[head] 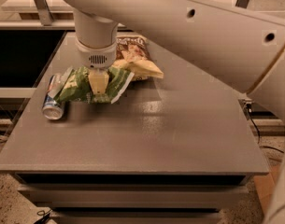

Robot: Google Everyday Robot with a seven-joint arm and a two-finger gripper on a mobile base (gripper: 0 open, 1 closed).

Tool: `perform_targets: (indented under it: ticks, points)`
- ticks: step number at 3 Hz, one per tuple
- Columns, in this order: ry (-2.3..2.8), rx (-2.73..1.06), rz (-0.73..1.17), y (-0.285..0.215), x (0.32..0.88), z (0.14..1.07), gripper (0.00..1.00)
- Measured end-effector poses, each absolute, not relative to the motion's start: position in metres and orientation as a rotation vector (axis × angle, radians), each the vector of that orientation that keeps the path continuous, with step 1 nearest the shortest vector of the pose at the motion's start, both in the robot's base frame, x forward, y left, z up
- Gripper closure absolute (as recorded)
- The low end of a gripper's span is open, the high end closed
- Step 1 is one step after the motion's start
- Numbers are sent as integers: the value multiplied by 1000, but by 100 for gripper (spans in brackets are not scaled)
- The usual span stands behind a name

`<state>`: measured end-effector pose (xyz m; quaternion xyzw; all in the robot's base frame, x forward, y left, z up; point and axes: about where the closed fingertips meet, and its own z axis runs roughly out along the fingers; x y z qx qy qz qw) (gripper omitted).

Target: Move green jalapeno chip bag near redbull can

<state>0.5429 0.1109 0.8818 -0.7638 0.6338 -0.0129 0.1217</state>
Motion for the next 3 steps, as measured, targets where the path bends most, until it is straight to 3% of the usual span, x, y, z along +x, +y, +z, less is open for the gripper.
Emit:
perform_targets:
  ticks: [1, 2, 3]
  points:
    - [1855, -2229, -31, 112, 544, 880, 12]
    - [1855, -2231, -22, 112, 545, 879, 0]
    - [1837, -2234, -16, 112, 545, 880, 0]
